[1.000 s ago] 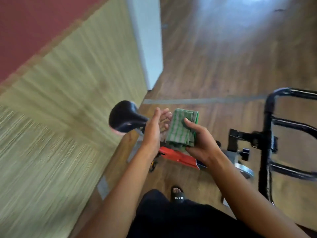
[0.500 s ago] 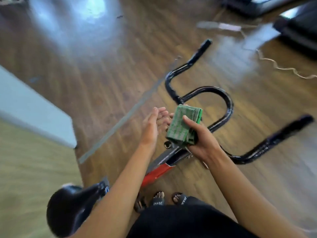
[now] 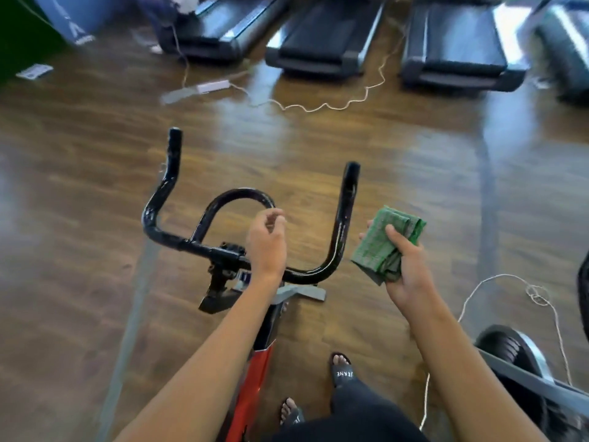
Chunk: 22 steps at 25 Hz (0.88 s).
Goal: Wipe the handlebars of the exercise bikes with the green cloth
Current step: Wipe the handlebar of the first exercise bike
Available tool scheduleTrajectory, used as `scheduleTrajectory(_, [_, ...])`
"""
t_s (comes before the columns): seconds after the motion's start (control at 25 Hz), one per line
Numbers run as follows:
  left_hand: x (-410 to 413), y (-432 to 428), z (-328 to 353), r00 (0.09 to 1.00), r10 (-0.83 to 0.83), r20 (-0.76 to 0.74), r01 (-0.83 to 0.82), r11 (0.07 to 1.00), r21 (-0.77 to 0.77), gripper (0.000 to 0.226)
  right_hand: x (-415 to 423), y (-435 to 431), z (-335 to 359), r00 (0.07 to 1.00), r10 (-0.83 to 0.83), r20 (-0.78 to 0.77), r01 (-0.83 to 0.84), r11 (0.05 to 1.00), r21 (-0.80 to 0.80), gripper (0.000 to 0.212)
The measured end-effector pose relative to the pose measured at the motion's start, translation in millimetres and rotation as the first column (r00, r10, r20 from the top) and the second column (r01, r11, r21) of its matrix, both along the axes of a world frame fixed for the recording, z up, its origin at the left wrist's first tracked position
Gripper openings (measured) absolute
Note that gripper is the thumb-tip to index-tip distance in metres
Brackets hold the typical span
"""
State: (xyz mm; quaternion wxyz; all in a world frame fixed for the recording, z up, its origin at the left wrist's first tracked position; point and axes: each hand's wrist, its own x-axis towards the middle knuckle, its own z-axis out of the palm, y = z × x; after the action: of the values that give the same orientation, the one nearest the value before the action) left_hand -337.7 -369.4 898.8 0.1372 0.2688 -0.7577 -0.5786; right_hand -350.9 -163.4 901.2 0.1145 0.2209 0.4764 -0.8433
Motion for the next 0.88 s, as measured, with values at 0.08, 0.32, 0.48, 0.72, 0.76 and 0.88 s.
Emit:
scheduleTrajectory(0.08, [-20,-4,-7,0.987,0.069,0.148,-0.036,0.976,-0.216,0.032,-18,9,-12,0.998,-0.016,0.054,0.010,0.993,0.121,0.029])
scheduleTrajectory(0.32, [-73,-30,-33,0.847,-0.095,0.523,0.133,0.990,-0.037,0.071,-87,-20,-12,0.992,0.111,-0.054,-0.083,0.926,0.368,0.022])
scheduleTrajectory(0.48, [-75,-38,-44,0.858,-0.176,0.483,0.144,0.984,0.104,0.050,-128,-42,-3,0.938,0.284,-0.199,-0.152,0.853,0.500,0.035])
scheduleTrajectory(0.72, [-63,-47,-49,0.879,-0.274,0.389,0.239,0.961,0.139,0.051,-66,-69,-44,0.971,0.238,-0.009,-0.181,0.763,0.620,0.033])
scheduleTrajectory(0.76, [-62,-47,-50,0.886,-0.276,0.371,0.244,0.961,0.132,0.051,-54,-71,-50,0.970,0.241,0.032,-0.207,0.751,0.627,0.036])
scheduleTrajectory(0.88, [-60,-43,-55,0.900,-0.268,0.344,0.251,0.963,0.096,0.053,-71,-72,-49,0.974,0.222,-0.050,-0.142,0.764,0.629,0.043])
